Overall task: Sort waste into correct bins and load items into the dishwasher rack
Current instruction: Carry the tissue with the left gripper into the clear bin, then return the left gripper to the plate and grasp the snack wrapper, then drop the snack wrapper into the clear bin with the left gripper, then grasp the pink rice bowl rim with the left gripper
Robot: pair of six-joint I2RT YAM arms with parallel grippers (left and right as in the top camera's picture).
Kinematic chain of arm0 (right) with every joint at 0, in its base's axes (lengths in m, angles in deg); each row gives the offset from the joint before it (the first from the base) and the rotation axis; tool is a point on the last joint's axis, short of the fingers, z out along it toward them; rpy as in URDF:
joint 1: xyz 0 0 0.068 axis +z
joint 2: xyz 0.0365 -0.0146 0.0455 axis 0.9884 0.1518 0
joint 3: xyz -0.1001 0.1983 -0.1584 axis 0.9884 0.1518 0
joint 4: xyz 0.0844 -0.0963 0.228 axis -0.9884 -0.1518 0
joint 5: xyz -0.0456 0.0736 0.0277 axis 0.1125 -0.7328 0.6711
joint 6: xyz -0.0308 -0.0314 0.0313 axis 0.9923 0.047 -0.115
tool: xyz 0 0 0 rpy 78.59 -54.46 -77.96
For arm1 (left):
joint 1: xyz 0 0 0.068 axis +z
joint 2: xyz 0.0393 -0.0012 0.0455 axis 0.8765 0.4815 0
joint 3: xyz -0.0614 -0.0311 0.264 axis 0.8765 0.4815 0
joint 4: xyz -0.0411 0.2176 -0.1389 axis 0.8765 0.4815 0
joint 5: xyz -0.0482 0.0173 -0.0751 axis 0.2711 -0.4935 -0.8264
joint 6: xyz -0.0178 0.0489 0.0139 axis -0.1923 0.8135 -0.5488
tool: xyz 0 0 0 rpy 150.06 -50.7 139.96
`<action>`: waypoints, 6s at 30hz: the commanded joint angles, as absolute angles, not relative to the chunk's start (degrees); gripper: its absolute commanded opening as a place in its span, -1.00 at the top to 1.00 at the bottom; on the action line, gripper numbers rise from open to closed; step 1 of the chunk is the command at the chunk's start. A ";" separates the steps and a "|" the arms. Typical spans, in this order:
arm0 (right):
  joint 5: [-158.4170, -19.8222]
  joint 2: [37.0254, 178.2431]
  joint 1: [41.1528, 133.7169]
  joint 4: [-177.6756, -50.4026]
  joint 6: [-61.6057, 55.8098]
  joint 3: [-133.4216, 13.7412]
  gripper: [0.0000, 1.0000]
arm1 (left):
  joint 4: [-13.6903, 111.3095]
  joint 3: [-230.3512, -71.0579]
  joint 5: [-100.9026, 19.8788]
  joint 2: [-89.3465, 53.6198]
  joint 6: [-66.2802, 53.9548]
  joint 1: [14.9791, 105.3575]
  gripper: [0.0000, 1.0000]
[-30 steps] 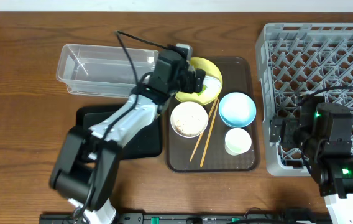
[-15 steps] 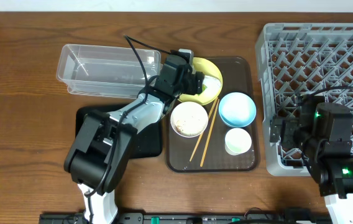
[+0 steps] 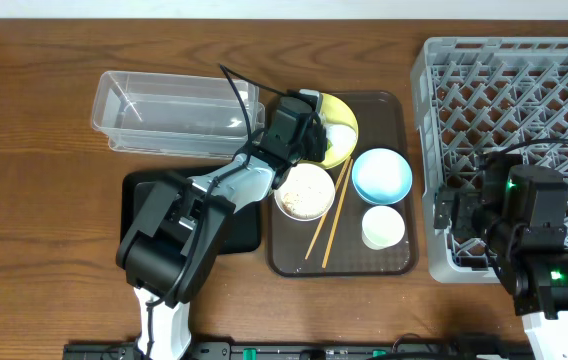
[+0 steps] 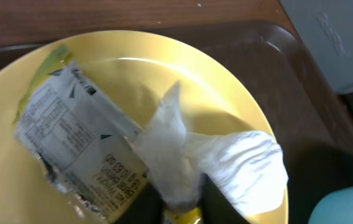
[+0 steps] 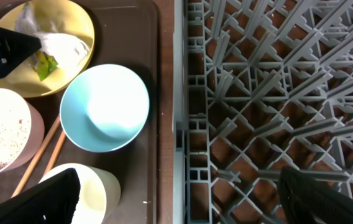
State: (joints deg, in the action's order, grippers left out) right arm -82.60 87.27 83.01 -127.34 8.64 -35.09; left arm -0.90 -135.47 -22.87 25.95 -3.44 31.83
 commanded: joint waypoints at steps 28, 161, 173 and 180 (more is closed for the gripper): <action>-82.86 87.17 82.42 -127.36 8.93 -36.31 -0.99 | 14.48 -136.21 -17.28 -0.98 -1.08 45.56 0.88; -83.08 87.12 82.42 -127.56 8.90 -36.31 -0.99 | 37.48 -135.40 -7.73 11.63 -4.03 13.06 -0.02; -83.08 87.12 82.42 -127.56 8.90 -36.31 -0.99 | 37.48 -135.38 -7.73 15.68 -4.29 11.63 0.25; -83.05 87.12 82.42 -127.58 8.90 -36.31 -0.99 | 37.80 -135.38 -8.14 17.88 -5.36 11.61 0.34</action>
State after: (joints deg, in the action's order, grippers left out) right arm -82.77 87.27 83.01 -127.54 8.64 -35.15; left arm 37.52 -135.45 -8.08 16.86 -4.80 11.74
